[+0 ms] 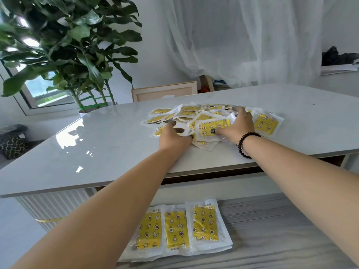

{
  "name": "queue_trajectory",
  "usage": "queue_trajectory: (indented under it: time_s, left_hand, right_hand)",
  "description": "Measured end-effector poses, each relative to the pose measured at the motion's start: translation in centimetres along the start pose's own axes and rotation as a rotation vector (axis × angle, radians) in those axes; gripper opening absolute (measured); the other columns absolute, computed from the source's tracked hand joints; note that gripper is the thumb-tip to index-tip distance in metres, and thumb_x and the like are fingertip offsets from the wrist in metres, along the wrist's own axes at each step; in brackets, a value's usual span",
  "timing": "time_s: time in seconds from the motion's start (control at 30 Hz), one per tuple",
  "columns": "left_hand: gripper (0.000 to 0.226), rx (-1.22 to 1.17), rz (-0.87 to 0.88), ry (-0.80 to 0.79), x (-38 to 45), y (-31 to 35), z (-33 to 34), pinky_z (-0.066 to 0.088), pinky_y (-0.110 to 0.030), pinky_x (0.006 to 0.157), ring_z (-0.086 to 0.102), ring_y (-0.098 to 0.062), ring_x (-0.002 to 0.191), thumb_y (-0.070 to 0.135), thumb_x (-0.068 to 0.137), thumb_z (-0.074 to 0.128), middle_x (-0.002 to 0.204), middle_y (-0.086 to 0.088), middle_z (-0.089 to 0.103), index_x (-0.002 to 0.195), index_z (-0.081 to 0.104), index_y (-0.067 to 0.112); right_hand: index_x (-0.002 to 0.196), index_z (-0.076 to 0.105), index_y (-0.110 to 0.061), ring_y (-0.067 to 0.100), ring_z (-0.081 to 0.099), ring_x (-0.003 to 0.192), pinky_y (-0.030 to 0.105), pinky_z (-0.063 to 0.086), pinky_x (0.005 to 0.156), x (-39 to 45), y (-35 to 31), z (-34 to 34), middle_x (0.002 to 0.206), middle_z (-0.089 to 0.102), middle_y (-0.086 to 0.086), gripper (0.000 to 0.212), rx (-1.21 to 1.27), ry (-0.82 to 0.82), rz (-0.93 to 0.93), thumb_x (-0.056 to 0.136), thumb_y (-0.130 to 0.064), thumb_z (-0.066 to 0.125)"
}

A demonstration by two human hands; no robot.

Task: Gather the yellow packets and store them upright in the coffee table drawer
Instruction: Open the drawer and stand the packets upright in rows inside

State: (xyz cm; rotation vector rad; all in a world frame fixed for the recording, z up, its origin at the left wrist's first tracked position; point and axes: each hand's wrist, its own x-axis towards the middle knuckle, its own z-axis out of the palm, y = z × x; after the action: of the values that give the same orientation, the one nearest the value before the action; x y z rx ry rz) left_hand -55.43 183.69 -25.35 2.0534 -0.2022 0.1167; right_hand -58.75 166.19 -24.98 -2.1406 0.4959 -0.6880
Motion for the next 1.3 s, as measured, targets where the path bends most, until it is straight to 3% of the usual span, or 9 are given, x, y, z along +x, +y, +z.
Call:
queue_trajectory:
  time_s: [0.13,0.23,0.37,0.5,0.6,0.77,0.87,1.03,1.3]
  left_hand:
    - [0.076,0.001,-0.027,0.059,0.2,-0.1,-0.1,0.048,-0.03,0.091,0.059,-0.017,0.108,0.025,0.07,0.082,0.12,0.005,0.06,0.136,0.045,0.025]
    - [0.063,-0.372,-0.134,0.113,0.5,-0.7,-1.0,0.052,-0.035,0.093,0.066,-0.018,0.097,0.005,0.071,0.079,0.113,-0.002,0.067,0.126,0.055,0.025]
    - [0.037,-0.681,-0.141,0.183,0.4,-1.1,-1.7,0.051,-0.022,0.069,0.065,-0.012,0.073,-0.01,0.082,0.062,0.105,-0.01,0.072,0.106,0.067,0.018]
    - [0.028,-0.766,-0.1,0.149,0.0,-0.6,-1.6,0.058,-0.038,0.085,0.072,-0.021,0.091,-0.006,0.086,0.062,0.102,-0.006,0.074,0.101,0.065,0.017]
    - [0.026,-0.764,-0.092,0.087,-0.4,-0.3,-1.7,0.057,-0.044,0.085,0.072,-0.022,0.088,-0.004,0.089,0.059,0.103,-0.007,0.073,0.105,0.062,0.017]
    - [0.038,-0.607,0.024,-0.072,-0.7,0.1,-1.3,0.057,-0.042,0.087,0.07,-0.019,0.095,0.013,0.085,0.071,0.113,-0.005,0.069,0.119,0.056,0.018]
    - [0.045,-0.364,0.08,-0.1,-0.6,-0.2,-0.8,0.06,-0.031,0.078,0.069,-0.016,0.092,0.008,0.077,0.078,0.11,-0.002,0.067,0.115,0.06,0.024]
    - [0.04,-0.262,0.007,0.025,0.2,-0.7,-0.5,0.058,-0.041,0.084,0.068,-0.024,0.093,0.008,0.077,0.076,0.107,-0.001,0.067,0.102,0.06,0.035]
    - [0.036,-0.617,-0.179,0.275,0.9,-1.2,-1.3,0.057,-0.046,0.087,0.065,-0.025,0.094,0.012,0.09,0.06,0.112,-0.002,0.059,0.121,0.047,0.026]
  right_hand:
    - [0.138,0.039,-0.015,0.023,0.045,0.127,0.024,0.037,0.094,-0.1,0.1,-0.6,0.141,0.043,0.007,0.084,0.079,-0.045,-0.008,0.067,-0.022,0.084]
    - [0.129,0.05,-0.014,0.019,0.051,0.117,0.018,0.037,0.082,-0.3,0.2,-0.8,0.129,0.052,0.003,0.065,0.167,-0.006,-0.007,0.072,-0.018,0.081]
    - [0.104,0.063,-0.003,0.023,0.063,0.091,0.028,0.051,0.076,-0.4,0.4,-0.8,0.096,0.065,0.008,0.026,0.28,-0.083,-0.026,0.082,-0.015,0.071]
    - [0.09,0.064,-0.007,0.027,0.066,0.089,0.044,0.054,0.087,-0.9,0.2,-0.1,0.095,0.069,0.013,0.011,0.208,-0.282,-0.143,0.084,-0.014,0.07]
    - [0.106,0.062,-0.005,0.023,0.06,0.102,0.04,0.049,0.095,-0.8,0.4,0.3,0.114,0.064,0.011,0.033,0.098,-0.291,-0.185,0.083,-0.027,0.071]
    - [0.074,0.053,-0.026,0.023,0.06,0.095,0.034,0.05,0.084,-0.7,0.5,0.4,0.098,0.06,0.001,0.02,0.089,-0.287,-0.215,0.083,-0.027,0.07]
    - [0.088,0.062,-0.02,0.021,0.062,0.094,0.034,0.052,0.083,-0.8,0.5,0.5,0.101,0.065,0.002,0.011,0.083,-0.271,-0.221,0.084,-0.028,0.069]
    - [0.119,0.057,-0.012,0.015,0.056,0.098,0.022,0.045,0.077,-0.3,0.4,0.2,0.118,0.059,0.004,0.03,0.106,-0.071,-0.105,0.089,-0.018,0.058]
    - [0.142,0.03,-0.012,0.033,0.028,0.134,0.041,0.03,0.106,-0.4,-0.1,1.0,0.144,0.036,0.012,0.086,-0.547,-0.152,0.011,0.079,-0.065,0.055]
